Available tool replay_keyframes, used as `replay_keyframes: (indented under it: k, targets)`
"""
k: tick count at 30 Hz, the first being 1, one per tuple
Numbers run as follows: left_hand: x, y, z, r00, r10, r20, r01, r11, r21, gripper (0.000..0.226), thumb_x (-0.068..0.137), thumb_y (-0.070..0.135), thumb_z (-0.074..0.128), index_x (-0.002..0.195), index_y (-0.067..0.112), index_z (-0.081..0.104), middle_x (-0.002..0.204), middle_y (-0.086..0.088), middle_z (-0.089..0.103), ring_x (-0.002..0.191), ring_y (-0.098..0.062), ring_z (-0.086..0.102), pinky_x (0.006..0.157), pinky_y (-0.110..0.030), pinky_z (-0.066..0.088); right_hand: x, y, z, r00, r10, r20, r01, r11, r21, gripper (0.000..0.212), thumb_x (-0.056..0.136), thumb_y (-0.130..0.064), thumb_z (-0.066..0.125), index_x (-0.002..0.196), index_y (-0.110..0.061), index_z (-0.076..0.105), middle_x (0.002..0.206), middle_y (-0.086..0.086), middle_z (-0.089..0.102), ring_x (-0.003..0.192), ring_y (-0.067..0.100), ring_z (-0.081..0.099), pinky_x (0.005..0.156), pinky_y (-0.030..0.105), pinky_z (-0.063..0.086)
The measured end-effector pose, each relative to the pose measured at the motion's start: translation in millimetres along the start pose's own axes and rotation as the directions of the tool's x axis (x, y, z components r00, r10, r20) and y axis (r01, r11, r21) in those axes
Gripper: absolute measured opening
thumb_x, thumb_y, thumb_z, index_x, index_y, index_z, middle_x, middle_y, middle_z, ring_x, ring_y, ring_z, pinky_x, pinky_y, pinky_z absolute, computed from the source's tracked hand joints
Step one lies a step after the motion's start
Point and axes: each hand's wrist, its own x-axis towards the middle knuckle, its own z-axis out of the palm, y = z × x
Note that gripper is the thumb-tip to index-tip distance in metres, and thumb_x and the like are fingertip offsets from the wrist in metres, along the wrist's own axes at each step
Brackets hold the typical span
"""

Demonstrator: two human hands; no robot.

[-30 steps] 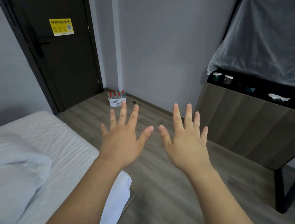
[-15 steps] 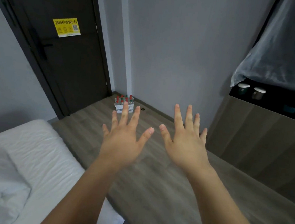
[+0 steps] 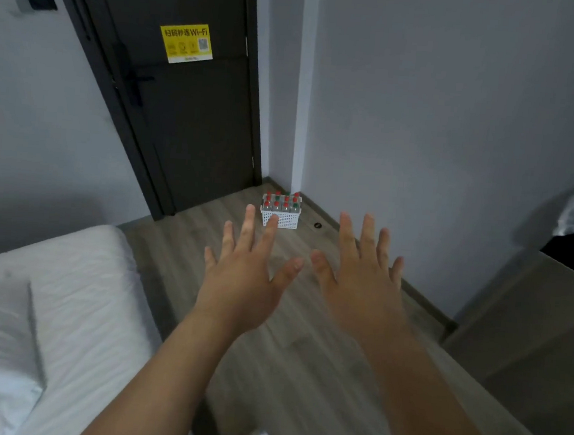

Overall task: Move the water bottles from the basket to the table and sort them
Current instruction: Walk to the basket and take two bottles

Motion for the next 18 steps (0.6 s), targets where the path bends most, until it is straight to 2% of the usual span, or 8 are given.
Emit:
replay_keyframes:
  k: [6,12,15,18]
  targets:
    - [112,-34,10,0.999,-0.022,-0.034,0.022,1.0,0.004,0.081,0.093,0.079,0.017,0.16,0.042,-0.01,0.166,0.009,-0.029,0.157,-0.03,-0.013,0.122,-0.063,0.006,116,-21,24,0.999,-0.041,0.031,0.042,0.998,-0.038,0.08,0.09,-0.074,0.001,0.159,-0.04,-0.022,0.167,0.0,-0.032,0.155,0.03,-0.024,0.125,0.061,-0.003]
    - [229,-60,-12,1.0,0.009,-0.026,-0.009,1.0,0.004,0.088,0.087,0.085,0.008,0.16,0.041,-0.011,0.166,0.008,-0.029,0.157,-0.029,-0.014,0.124,-0.062,0.01,230,-54,33,0.998,-0.046,0.043,0.049,0.996,-0.08,0.075,0.098,-0.073,0.009,0.154,-0.041,-0.03,0.164,-0.001,-0.037,0.154,0.03,-0.027,0.126,0.059,-0.004]
    - [279,-67,-21,0.999,0.024,-0.024,-0.024,1.0,-0.009,0.088,0.085,0.086,0.007,0.16,0.042,-0.01,0.166,0.008,-0.029,0.157,-0.029,-0.014,0.124,-0.062,0.009,280,-67,34,0.998,-0.027,0.053,0.031,0.997,-0.068,0.081,0.091,-0.075,0.005,0.156,-0.04,-0.028,0.164,0.0,-0.037,0.154,0.031,-0.027,0.126,0.06,-0.003]
    - [324,-74,-24,0.999,0.033,-0.025,-0.033,0.999,0.008,0.089,0.084,0.086,0.006,0.16,0.042,-0.008,0.166,0.008,-0.029,0.157,-0.03,-0.013,0.123,-0.062,0.008,326,-72,40,0.998,-0.02,0.061,0.023,0.998,-0.062,0.089,0.079,-0.079,-0.007,0.156,-0.04,-0.028,0.165,0.0,-0.036,0.154,0.031,-0.026,0.126,0.06,-0.002]
